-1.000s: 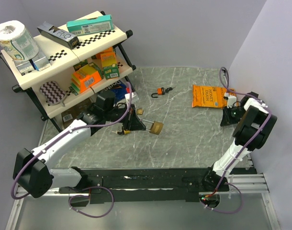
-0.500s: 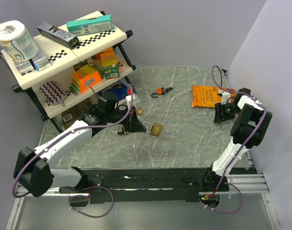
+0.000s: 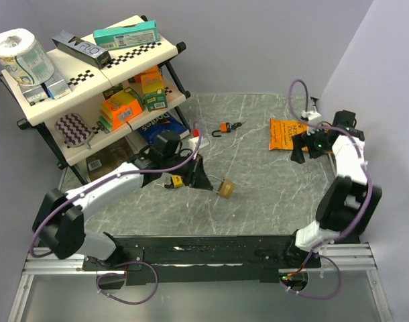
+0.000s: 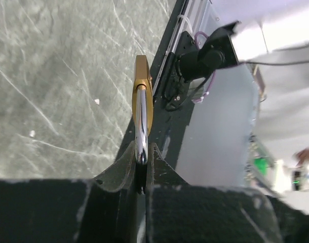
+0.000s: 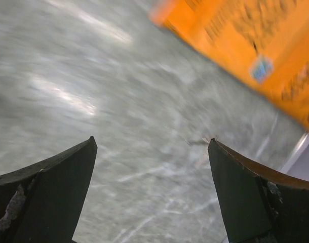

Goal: Lock with the key
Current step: Place the key at the center of the board, then place the lock at the center of the board.

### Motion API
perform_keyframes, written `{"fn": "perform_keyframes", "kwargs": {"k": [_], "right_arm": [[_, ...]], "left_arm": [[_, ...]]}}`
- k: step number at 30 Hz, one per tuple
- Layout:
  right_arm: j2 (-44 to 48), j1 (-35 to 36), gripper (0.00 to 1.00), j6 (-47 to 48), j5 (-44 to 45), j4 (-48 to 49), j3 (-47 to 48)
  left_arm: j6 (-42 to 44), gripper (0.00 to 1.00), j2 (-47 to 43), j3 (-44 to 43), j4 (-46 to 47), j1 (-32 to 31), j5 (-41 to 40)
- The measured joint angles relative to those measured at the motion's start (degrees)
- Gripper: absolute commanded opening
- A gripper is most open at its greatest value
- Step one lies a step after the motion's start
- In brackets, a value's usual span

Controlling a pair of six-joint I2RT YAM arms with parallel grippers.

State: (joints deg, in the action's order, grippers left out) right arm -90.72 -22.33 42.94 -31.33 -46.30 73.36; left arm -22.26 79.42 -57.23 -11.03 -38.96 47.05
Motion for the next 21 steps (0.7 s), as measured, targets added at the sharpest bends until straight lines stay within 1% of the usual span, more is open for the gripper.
{"fn": "perform_keyframes", "kwargs": {"k": [3,6,10,12,15,19,21], "right_arm": [[10.2,6.1,1.00,-0.4,-3.4,-0.1,-2.5],[20.3,14.8,1.00,-1.9,-6.6,0.1,-6.1],[28.5,25.0,1.00,-4.6,-8.4,1.2,-11.7],[30.4,30.2,1.00,-5.9,-8.4,2.1,-14.6],[30.8,37.2,1.00,-7.2,-8.1,2.8,-17.4],[30.4,44.1,1.00,-8.0,-6.6,3.5,-17.9],[30.3,46.5,1.00,-8.2,-6.1,4.0,-17.9]], "left_arm": [[-4.0,0.01,3.8,-2.3,-0.5,-0.6,-0.5],[-9.0,0.01,7.6,-4.7,-0.6,-0.7,-0.4],[-15.6,0.01,10.5,-5.3,1.6,-0.5,0.3],[-19.1,0.01,11.5,-5.3,3.3,-0.5,2.0],[-23.0,0.01,12.5,-5.2,6.5,-0.6,4.2],[-25.5,0.01,12.5,-5.2,8.8,-0.6,5.7],[-26.3,0.01,12.5,-5.2,9.6,-0.6,6.1]]}}
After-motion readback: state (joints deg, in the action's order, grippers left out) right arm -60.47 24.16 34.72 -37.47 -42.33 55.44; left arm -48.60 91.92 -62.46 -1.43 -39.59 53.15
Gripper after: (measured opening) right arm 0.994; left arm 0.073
